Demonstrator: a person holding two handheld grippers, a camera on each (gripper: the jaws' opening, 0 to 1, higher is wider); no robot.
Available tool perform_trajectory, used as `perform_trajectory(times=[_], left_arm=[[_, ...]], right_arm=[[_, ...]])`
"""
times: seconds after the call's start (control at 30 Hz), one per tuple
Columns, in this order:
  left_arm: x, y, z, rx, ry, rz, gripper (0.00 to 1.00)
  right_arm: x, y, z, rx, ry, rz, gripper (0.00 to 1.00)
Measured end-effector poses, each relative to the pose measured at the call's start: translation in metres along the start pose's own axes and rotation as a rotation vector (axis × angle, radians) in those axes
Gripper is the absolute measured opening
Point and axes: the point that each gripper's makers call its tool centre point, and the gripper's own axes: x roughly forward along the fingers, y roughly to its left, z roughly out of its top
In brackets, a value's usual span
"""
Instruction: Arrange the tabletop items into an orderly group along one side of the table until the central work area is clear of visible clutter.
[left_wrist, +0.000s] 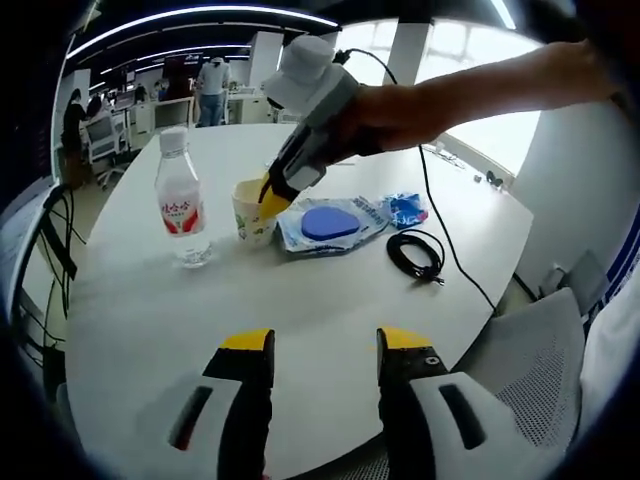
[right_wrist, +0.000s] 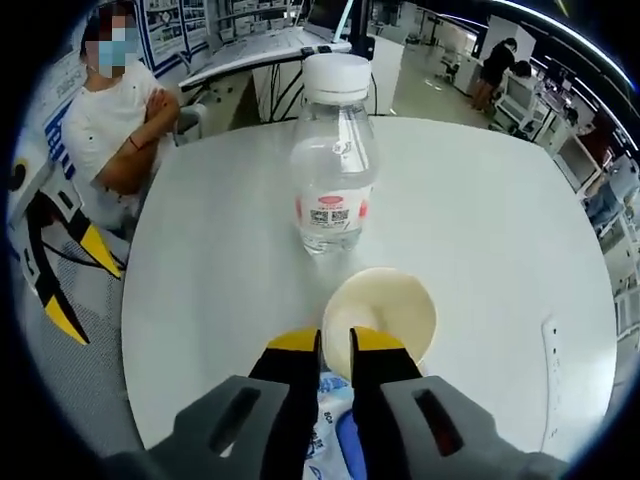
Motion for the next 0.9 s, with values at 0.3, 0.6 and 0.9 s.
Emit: perform_trajectory(times=[0.3,0.6,0.9], left_arm=[[0.000,0.003,0.005,-0.019,-0.006,0.009,0.40],[0.004,0.005,0.007,-0.028,-0.002,0.005,0.40],[0.005,0.006,0.013,-0.033,-0.008,0.004,0.40]], right_arm=[[-0.019,-0.004,0.006,-0.003,-0.046,-0.014,0.09],[-0.042,-0.001,0.009,0.015,-0.095,-0.023,0.10],[-0.058,0.003,0.003,0.037,-0.137,-0.021,0.13]])
